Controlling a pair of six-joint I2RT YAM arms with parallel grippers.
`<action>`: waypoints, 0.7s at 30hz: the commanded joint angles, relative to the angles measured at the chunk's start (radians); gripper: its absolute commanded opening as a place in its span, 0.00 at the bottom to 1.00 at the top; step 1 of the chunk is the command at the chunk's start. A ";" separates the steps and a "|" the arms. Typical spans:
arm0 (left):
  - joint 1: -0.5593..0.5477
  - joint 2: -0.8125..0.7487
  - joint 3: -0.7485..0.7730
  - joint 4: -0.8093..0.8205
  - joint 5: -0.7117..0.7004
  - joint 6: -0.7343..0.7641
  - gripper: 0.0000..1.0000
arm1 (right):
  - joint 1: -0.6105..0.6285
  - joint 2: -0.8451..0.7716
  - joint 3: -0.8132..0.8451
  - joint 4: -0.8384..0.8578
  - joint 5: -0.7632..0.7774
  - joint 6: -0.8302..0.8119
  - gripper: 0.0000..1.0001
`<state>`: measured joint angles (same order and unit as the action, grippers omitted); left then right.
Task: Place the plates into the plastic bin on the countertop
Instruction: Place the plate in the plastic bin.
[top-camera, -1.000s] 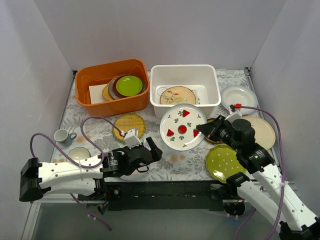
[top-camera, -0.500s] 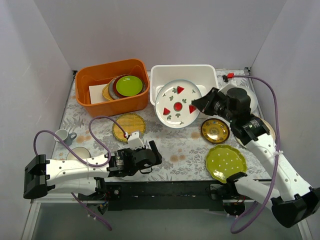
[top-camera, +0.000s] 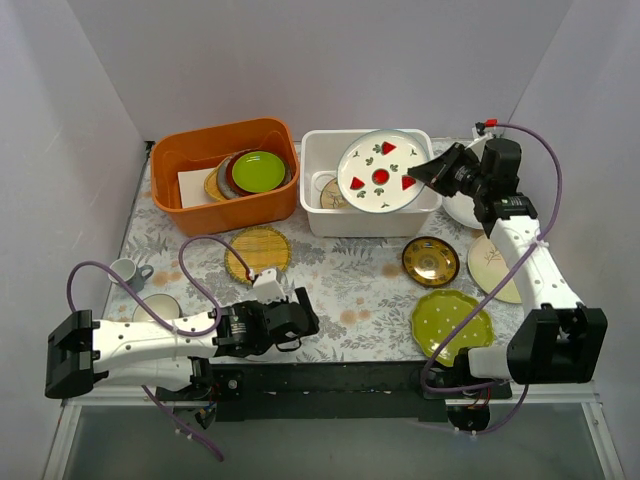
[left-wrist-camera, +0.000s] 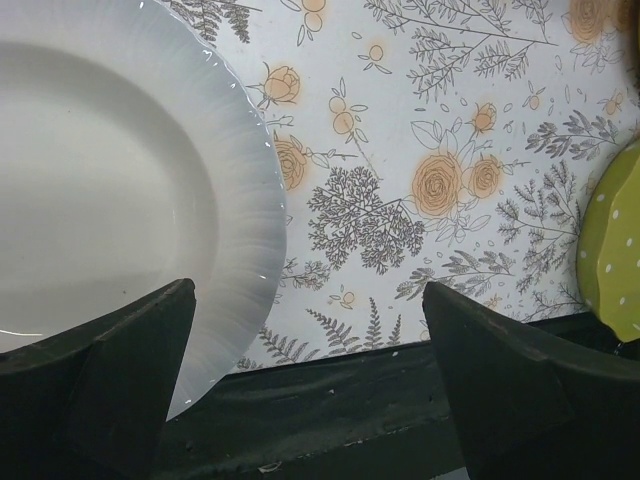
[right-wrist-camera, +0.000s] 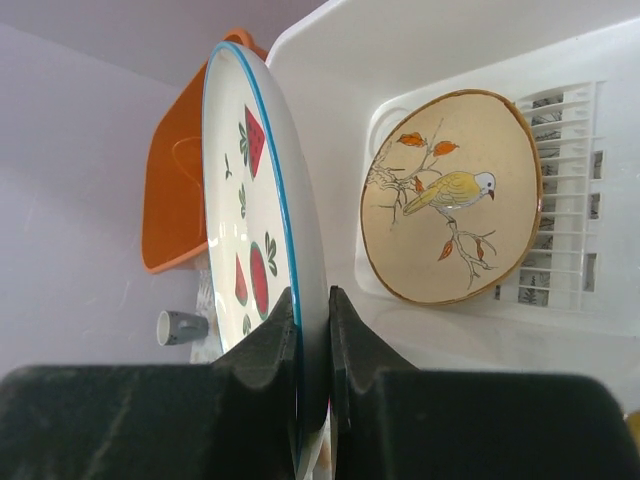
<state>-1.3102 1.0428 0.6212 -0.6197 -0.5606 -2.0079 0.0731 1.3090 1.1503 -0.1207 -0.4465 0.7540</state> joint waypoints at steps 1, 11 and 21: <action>-0.004 -0.036 -0.015 -0.006 -0.007 -0.111 0.98 | -0.010 0.036 0.100 0.253 -0.173 0.104 0.01; -0.009 -0.055 -0.038 -0.008 0.001 -0.134 0.98 | -0.009 0.122 0.155 0.237 -0.158 0.097 0.01; -0.014 -0.052 -0.038 -0.008 0.002 -0.135 0.98 | -0.007 0.187 0.160 0.217 -0.106 0.062 0.01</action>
<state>-1.3155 1.0077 0.5877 -0.6212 -0.5491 -2.0079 0.0628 1.4952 1.2304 -0.0208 -0.5449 0.8040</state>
